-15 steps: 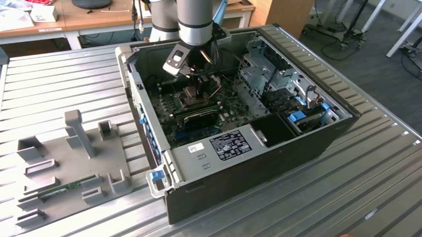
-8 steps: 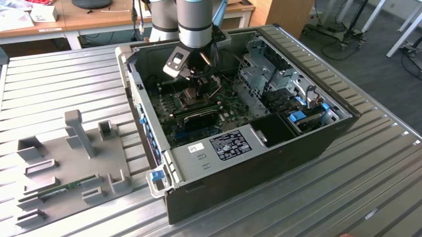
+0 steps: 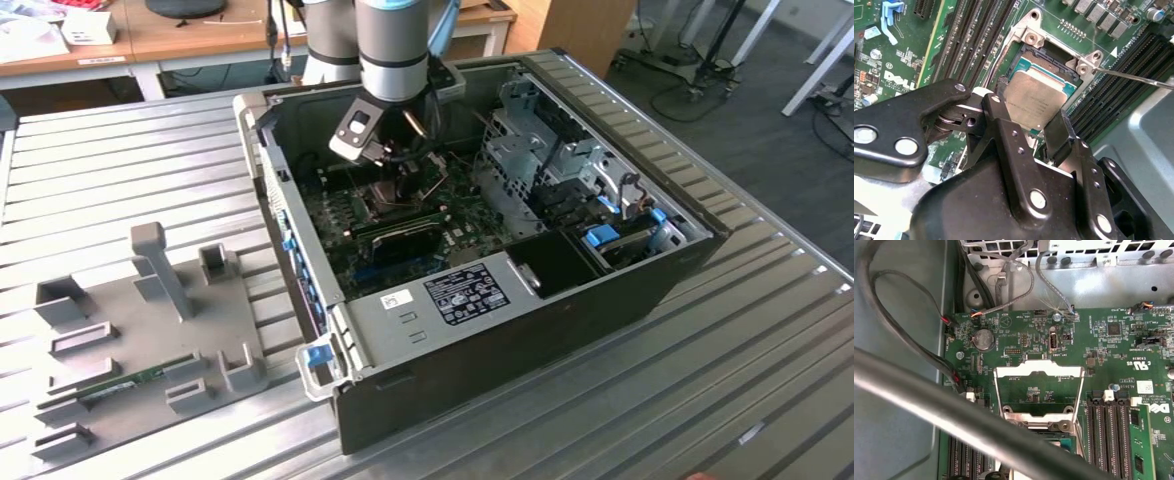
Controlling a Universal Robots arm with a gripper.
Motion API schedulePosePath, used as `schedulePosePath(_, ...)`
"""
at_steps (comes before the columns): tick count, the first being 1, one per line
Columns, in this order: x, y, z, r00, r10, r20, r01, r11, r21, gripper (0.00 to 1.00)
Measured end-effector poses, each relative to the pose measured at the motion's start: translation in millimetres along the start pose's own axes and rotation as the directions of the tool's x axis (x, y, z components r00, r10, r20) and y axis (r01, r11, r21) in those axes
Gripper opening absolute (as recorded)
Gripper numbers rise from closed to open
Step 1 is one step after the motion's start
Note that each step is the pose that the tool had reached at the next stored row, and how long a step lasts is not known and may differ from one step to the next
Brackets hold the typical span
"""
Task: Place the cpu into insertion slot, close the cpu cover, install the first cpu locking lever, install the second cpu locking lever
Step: 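Place the cpu into insertion slot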
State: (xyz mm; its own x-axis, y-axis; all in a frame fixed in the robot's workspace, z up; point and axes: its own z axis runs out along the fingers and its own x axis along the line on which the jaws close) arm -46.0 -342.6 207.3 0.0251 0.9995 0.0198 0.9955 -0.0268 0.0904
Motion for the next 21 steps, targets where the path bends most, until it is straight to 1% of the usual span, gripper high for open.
schedulePosePath(3, -0.1, -0.3, 2.8, 1.0000, 0.000, 0.0000, 0.000, 1.0000, 0.0000, 0.55)
schedulePosePath(8, -0.1, -0.3, 2.9, 1.0000, 0.000, 0.0001, 0.000, 1.0000, 0.0001, 0.55)
schedulePosePath(12, -0.1, -0.5, 4.7, 1.0000, 0.000, 0.0000, 0.000, 1.0000, 0.0001, 0.55)
schedulePosePath(21, 0.6, -0.5, 4.8, 1.0000, 0.000, -0.0002, 0.000, 1.0000, 0.0000, 0.55)
